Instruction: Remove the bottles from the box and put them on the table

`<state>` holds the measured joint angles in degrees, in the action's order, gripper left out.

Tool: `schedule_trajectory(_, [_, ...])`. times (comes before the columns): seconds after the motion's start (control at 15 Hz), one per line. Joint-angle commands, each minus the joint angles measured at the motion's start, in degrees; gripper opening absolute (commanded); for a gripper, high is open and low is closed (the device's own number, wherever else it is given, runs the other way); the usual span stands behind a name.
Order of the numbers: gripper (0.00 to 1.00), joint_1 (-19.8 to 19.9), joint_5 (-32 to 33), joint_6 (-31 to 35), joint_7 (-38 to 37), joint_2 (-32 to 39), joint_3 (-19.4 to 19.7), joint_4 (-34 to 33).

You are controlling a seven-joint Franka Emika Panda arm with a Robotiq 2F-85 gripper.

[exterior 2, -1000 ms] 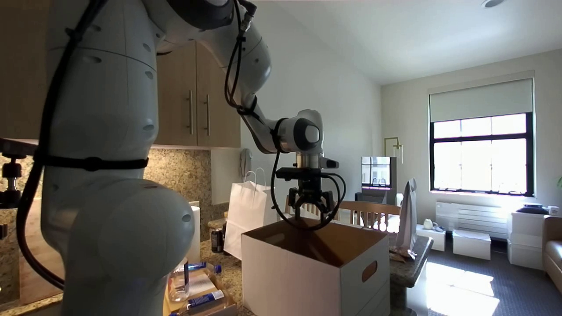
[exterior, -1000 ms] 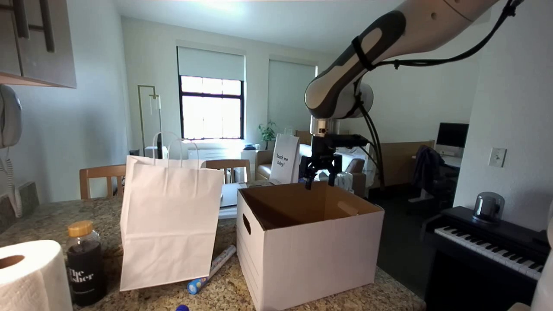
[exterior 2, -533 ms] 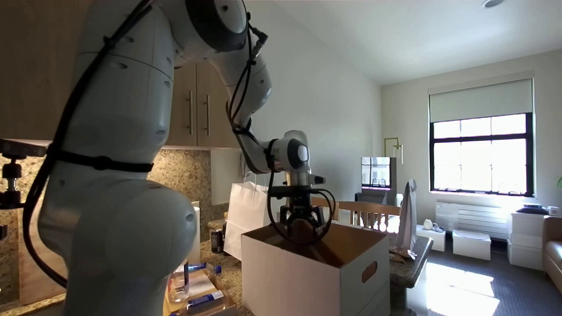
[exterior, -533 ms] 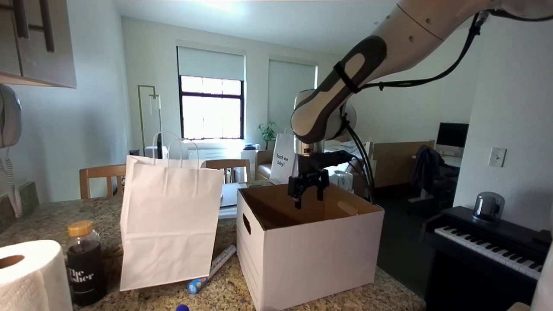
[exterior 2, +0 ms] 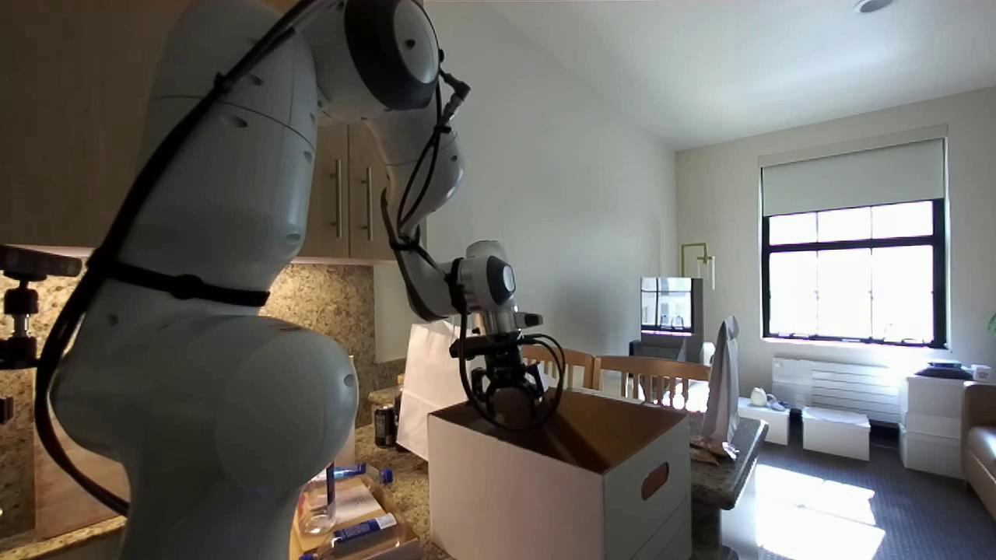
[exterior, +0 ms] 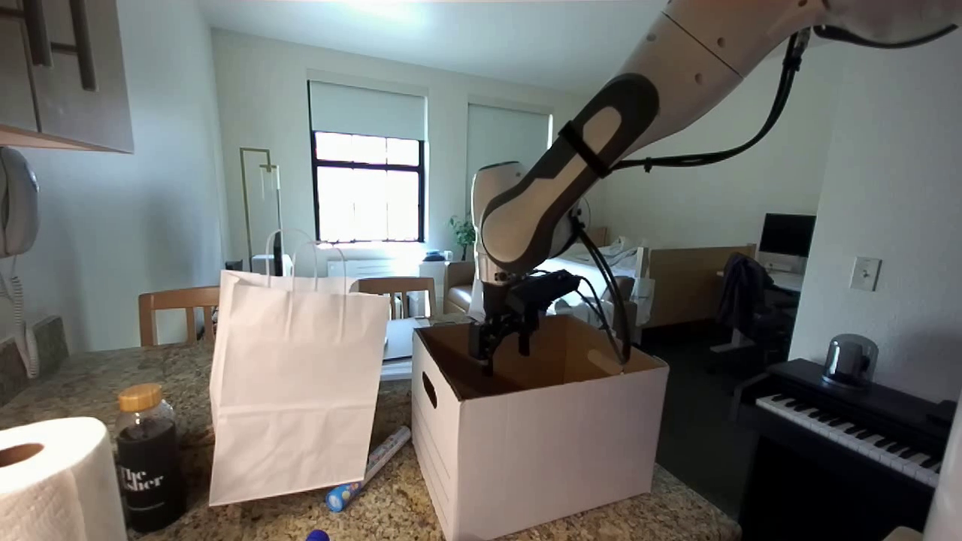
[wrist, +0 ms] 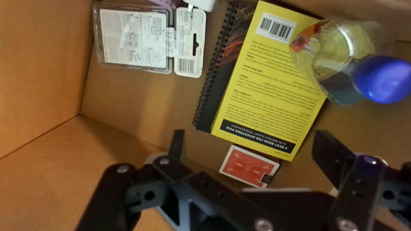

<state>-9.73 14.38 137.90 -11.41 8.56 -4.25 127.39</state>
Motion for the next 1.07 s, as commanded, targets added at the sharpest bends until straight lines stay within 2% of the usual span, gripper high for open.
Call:
schedule_trajectory(0.0, [1.00,-0.5,3.2,0.2,-3.2,-0.7,0.1,-0.6])
schedule_trajectory(0.8, [1.00,-0.8,4.6,6.8,-11.7,-1.9,0.1,3.8])
schedule_trajectory(1.0, [1.00,-2.1,7.9,9.6,-15.6,-1.7,0.2,5.4])
